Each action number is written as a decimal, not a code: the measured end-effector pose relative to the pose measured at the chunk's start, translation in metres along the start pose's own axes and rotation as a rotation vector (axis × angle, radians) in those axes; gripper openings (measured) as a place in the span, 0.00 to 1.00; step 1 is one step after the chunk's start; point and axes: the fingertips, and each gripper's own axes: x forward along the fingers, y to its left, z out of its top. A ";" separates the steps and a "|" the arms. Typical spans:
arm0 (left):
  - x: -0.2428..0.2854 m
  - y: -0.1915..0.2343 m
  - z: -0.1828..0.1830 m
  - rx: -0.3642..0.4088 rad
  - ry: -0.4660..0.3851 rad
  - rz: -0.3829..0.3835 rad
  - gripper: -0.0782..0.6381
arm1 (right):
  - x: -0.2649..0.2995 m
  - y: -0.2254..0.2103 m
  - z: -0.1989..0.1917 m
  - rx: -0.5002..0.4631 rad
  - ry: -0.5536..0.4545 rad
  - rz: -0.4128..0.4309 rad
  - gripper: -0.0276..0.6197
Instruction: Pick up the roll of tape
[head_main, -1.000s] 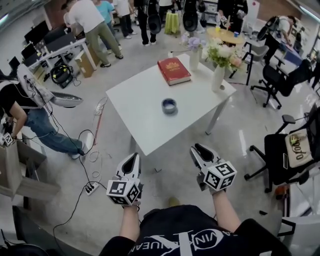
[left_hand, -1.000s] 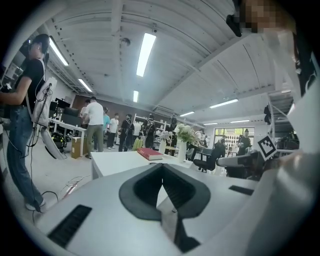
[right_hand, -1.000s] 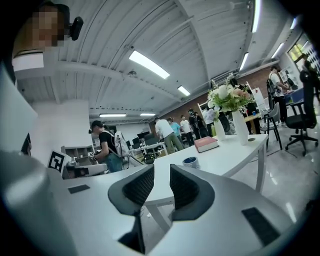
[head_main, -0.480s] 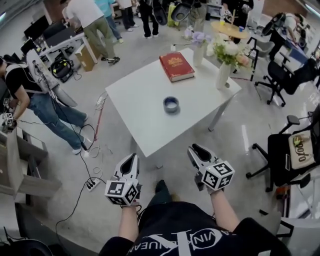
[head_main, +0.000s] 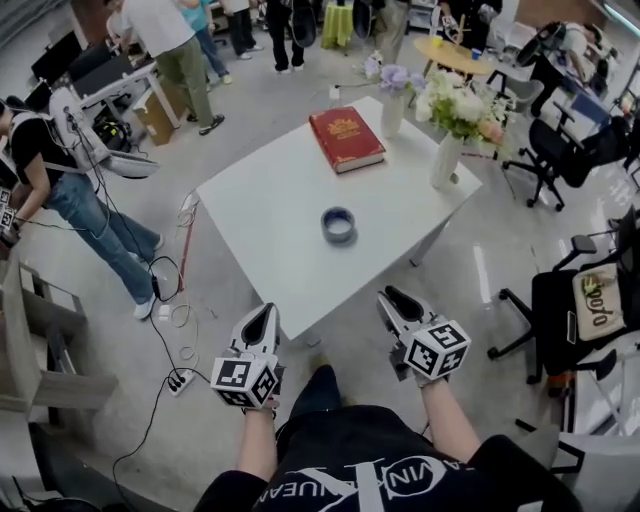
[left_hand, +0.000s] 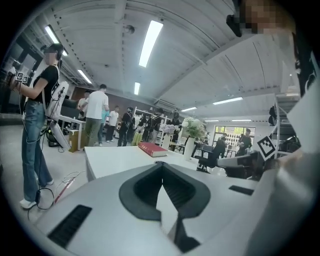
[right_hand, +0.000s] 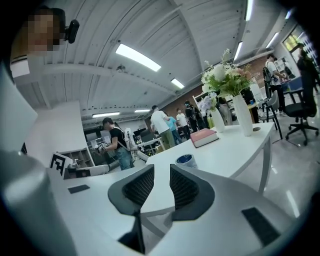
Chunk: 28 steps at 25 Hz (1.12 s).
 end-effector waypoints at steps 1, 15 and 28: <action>0.009 0.002 0.002 0.002 0.003 -0.013 0.11 | 0.005 -0.004 0.004 0.003 -0.003 -0.008 0.18; 0.109 0.049 0.030 0.015 0.027 -0.129 0.11 | 0.080 -0.045 0.032 0.031 0.006 -0.099 0.18; 0.152 0.089 0.028 -0.011 0.052 -0.178 0.11 | 0.131 -0.056 0.026 0.045 0.067 -0.152 0.18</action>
